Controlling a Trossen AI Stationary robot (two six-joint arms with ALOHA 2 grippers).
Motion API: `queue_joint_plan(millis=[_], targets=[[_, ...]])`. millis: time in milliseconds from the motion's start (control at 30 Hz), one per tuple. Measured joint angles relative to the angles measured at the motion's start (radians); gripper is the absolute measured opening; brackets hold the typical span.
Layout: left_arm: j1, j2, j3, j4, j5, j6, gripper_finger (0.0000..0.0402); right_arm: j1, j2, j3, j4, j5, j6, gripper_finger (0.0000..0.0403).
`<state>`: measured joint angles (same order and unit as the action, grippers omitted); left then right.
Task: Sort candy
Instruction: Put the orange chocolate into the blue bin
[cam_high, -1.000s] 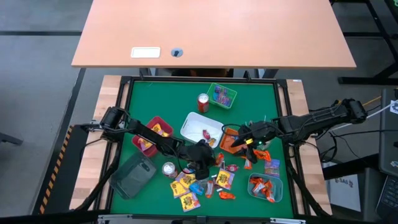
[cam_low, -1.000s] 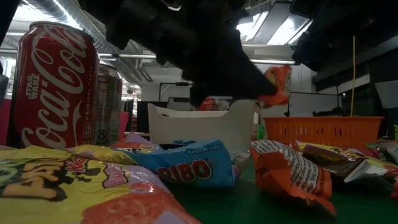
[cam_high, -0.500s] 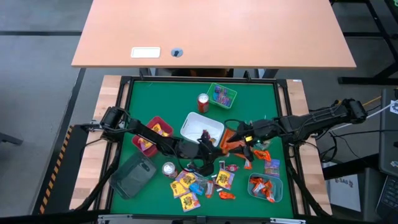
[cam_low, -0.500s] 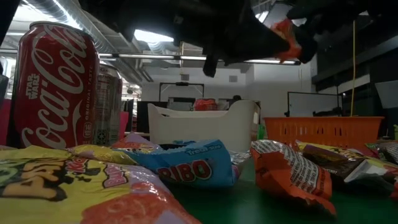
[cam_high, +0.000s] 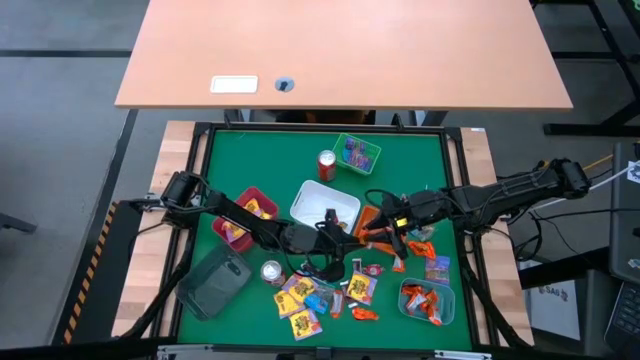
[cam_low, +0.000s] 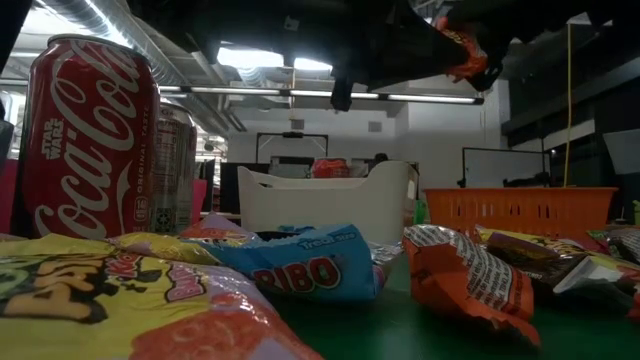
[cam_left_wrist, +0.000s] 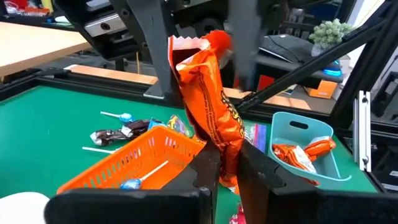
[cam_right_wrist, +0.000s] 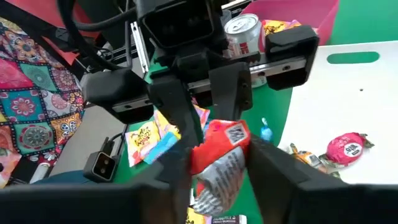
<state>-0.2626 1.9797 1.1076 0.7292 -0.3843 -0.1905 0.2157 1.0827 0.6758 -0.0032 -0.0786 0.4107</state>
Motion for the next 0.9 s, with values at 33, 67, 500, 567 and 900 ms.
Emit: queue_joint_plan(millis=[33,67,500,567,900], targets=[[0.000,0.000,0.000,0.000,0.000,0.000,0.0035,0.000,0.000,0.000,0.000,0.000,0.000,0.0115],[0.000,0.000,0.000,0.000,0.001,0.000,0.0035,0.000,0.000,0.000,0.000,0.000,0.000,0.0098],[-0.001,0.000,0.000,-0.006,0.013,-0.009,0.0117,0.000,-0.001,0.000,0.006,-0.179,0.007,0.0010],[-0.003,0.000,0.000,-0.006,0.014,-0.008,0.0129,0.004,0.000,0.000,0.003,-0.264,0.034,0.0005],[-0.002,0.000,0.000,-0.053,0.055,-0.009,0.0149,0.182,0.000,0.000,-0.142,-0.362,0.134,0.0004]])
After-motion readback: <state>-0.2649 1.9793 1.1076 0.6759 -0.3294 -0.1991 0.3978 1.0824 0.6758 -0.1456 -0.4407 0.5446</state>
